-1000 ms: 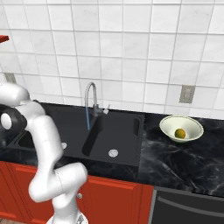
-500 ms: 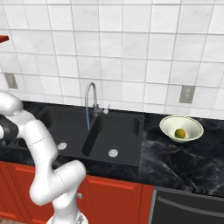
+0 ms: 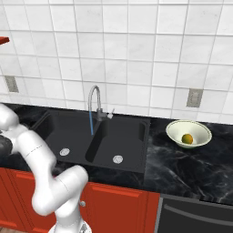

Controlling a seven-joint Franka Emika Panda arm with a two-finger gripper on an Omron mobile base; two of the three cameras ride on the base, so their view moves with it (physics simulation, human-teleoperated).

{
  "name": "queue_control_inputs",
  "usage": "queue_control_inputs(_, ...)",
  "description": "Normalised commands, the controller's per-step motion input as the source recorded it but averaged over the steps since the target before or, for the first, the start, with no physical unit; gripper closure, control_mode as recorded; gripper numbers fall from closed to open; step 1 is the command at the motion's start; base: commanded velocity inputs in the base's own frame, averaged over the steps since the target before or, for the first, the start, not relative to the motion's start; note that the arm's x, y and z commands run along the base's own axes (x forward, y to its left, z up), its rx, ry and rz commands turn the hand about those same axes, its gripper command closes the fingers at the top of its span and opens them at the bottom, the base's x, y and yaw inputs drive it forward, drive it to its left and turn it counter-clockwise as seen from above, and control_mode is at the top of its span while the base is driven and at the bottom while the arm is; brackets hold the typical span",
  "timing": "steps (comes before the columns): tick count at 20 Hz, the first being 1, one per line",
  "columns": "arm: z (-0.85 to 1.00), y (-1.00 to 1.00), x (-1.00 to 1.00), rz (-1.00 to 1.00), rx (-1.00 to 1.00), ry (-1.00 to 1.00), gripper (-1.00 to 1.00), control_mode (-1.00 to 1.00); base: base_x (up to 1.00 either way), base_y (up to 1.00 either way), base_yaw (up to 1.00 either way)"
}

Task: Pick the avocados from the sink and place them in one bowl. Place the orange in the other bowl. Then turn off the sink faucet.

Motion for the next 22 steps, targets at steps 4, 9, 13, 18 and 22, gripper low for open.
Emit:
queue_control_inputs(4,0.03,0.05,0.41,0.13,0.00,0.01,-1.00,-1.00,0.00,0.00,0.00)
queue_control_inputs(9,0.12,0.00,0.30,0.15,0.00,0.00,-1.00,-1.00,0.00,0.00,0.00)
queue_control_inputs(13,0.32,0.00,0.05,0.16,0.00,-0.08,-1.00,-1.00,0.00,0.00,0.00)
queue_control_inputs(18,0.45,0.00,0.00,0.13,-0.02,-0.07,-1.00,-1.00,0.00,0.00,0.00)
queue_control_inputs(22,0.58,0.00,0.00,0.12,-0.02,-0.05,-1.00,-1.00,0.00,0.00,0.00)
